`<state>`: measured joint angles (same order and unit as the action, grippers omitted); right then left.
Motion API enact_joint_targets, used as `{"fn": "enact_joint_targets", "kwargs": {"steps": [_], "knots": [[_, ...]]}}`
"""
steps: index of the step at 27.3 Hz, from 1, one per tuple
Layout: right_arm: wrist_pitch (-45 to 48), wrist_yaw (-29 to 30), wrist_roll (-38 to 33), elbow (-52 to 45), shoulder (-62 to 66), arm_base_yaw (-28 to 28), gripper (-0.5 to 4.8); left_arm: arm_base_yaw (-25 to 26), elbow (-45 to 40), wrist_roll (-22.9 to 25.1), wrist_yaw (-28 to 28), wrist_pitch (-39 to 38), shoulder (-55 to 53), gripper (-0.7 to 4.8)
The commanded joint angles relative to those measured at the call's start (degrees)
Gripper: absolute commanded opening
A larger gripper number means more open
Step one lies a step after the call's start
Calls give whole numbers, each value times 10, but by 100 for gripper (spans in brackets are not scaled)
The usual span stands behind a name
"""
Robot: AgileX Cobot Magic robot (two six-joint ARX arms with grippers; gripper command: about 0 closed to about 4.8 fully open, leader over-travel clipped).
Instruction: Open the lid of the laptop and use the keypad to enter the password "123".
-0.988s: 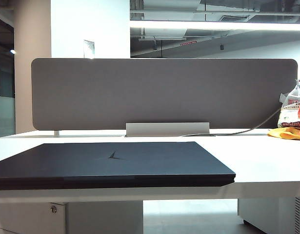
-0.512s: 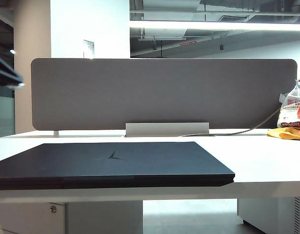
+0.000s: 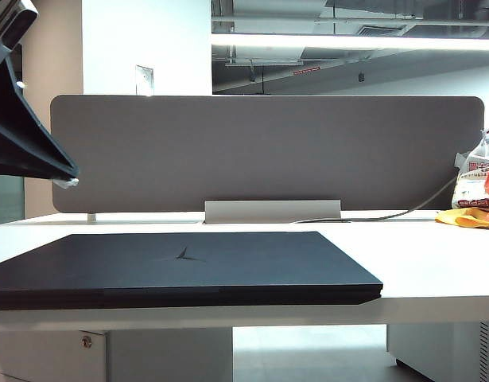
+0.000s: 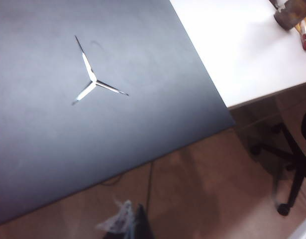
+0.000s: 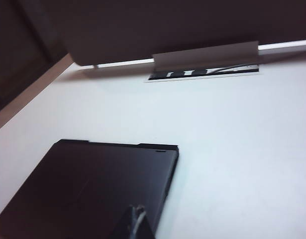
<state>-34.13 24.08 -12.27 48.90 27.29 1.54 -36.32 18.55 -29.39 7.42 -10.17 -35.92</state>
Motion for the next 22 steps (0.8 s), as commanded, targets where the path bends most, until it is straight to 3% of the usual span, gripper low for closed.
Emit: {"fn": "enact_joint_targets", "kwargs": {"steps": [1, 11, 22], "knots": [[-48, 4, 9, 41, 0, 16, -5, -1, 3, 5, -8, 6, 1, -6], [-122, 18, 9, 96, 41, 107, -5, -1, 3, 4, -7, 5, 1, -6], [-149, 0, 9, 96, 134, 274, -5, -1, 3, -11, 4, 3, 0, -6]]}}
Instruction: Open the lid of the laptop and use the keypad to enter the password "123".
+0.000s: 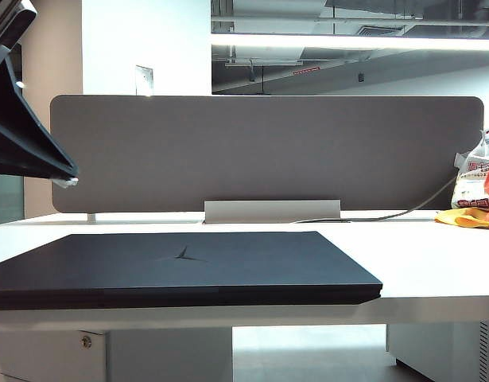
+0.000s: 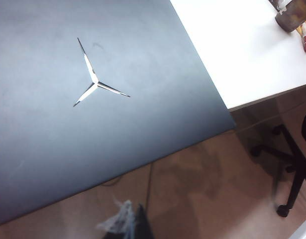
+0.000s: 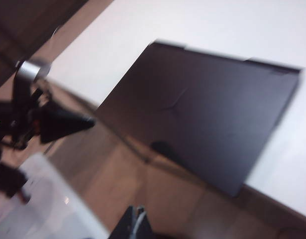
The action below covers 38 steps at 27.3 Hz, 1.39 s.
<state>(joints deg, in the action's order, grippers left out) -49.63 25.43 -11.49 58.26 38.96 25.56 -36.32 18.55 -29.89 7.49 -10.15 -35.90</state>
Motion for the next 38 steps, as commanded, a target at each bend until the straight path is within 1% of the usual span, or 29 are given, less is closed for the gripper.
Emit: {"fn": "enact_joint_targets", "kwargs": {"steps": [1, 5, 8, 11, 16, 19, 21, 22, 23, 25, 28, 33, 37, 38], "knots": [[6, -28, 2, 2, 28, 53, -5, -1, 3, -7, 3, 3, 0, -6], [14, -75, 2, 2, 57, 113, -5, -1, 3, -12, 5, -5, 0, -6], [33, -80, 1, 2, 69, 142, -5, -1, 2, -19, 5, -15, 0, -6], [51, -83, -1, 5, 73, 157, -5, -1, 2, -19, 6, -25, 0, -6], [50, -92, 0, 21, 74, 157, -5, -1, 2, -23, 16, -34, 0, -6], [50, -92, 0, 24, 74, 157, -5, -1, 1, -45, 19, -34, -2, -5], [49, -96, 1, 24, 74, 157, -5, -2, 1, -62, 32, -30, -8, 2], [49, -99, 2, 24, 75, 157, -5, -2, 1, -73, 33, -28, -12, 19], [49, -104, 2, 24, 75, 157, -5, -2, 1, -90, 44, -26, -18, 50], [49, -104, 7, 23, 77, 157, -5, -2, 1, -115, 62, -25, -32, 89], [49, -108, 10, 24, 77, 157, -5, -2, 1, -140, 81, -16, -63, 94], [49, -116, 10, 23, 78, 157, -5, -2, 1, -199, 116, 59, -126, 94], [49, -116, 10, 23, 80, 157, -5, -2, 1, -235, 121, 103, -173, 95], [49, -116, 10, 23, 80, 157, -5, -2, 1, -248, 124, 112, -185, 108]]}}
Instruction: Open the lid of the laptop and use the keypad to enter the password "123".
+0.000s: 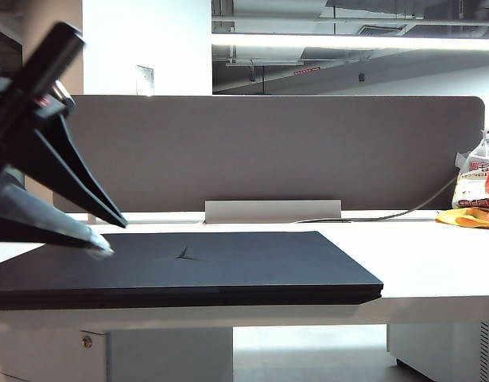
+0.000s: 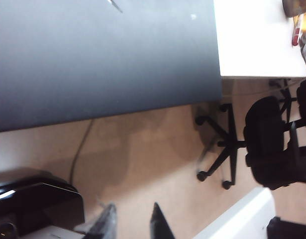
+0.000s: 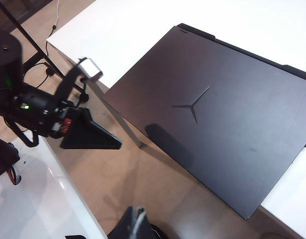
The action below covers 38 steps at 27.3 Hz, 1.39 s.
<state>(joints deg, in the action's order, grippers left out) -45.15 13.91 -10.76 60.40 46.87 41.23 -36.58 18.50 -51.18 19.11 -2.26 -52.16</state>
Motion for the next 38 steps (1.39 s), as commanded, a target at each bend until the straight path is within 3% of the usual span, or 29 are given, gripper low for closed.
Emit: {"fn": "enact_joint_targets", "kwargs": {"steps": [1, 3, 18, 24, 30, 38], "knots": [[4, -1, 3, 1, 1, 0, -5, 0, 2, -42, 14, 38, -33, 130], [4, -1, 3, 1, 1, 0, -5, 0, 2, -58, 23, 51, -54, 157], [4, -3, 18, 1, 1, 0, -5, 0, 2, -172, 42, 214, -182, 158], [4, -3, 20, 1, 2, 0, -5, 0, -3, -239, 41, 290, -228, 162], [4, -3, 21, 1, 3, 0, -5, -1, -4, -243, 47, 293, -254, 162], [4, -3, 25, 1, 3, 0, -5, -13, -5, -243, 4, 279, -279, 161]]}}
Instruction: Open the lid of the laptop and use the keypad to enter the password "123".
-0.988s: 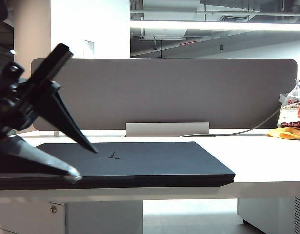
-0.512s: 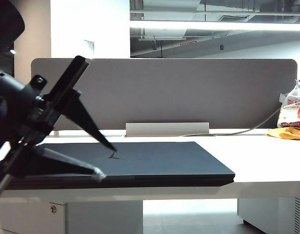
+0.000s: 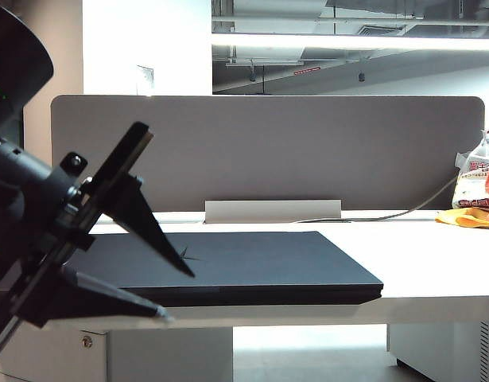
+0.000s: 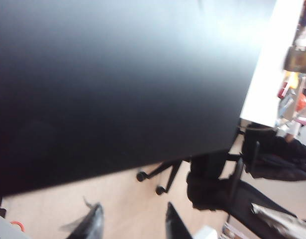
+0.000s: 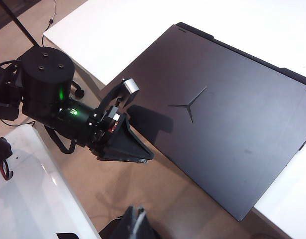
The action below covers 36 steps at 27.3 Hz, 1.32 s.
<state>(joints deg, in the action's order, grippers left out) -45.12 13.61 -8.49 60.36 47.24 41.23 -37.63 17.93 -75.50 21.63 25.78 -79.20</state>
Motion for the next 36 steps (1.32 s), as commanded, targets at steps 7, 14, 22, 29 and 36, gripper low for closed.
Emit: {"fn": "enact_joint_targets", "kwargs": {"steps": [7, 14, 22, 29, 36], "knots": [[4, 0, 11, 1, 0, 0, -5, -3, 0, 3, -43, 24, -35, 161], [4, 0, 13, 1, 0, 0, -5, -3, 1, 2, -46, 61, -39, 158], [3, 0, 13, 1, 0, 0, -5, -1, 1, 0, -68, 80, -70, 148], [-10, 0, 13, 1, 0, 0, -5, 0, 2, 1, -95, 108, -70, 79], [-18, 0, 12, 1, 0, 0, -5, 0, 2, 37, -104, 135, -70, 51]]}}
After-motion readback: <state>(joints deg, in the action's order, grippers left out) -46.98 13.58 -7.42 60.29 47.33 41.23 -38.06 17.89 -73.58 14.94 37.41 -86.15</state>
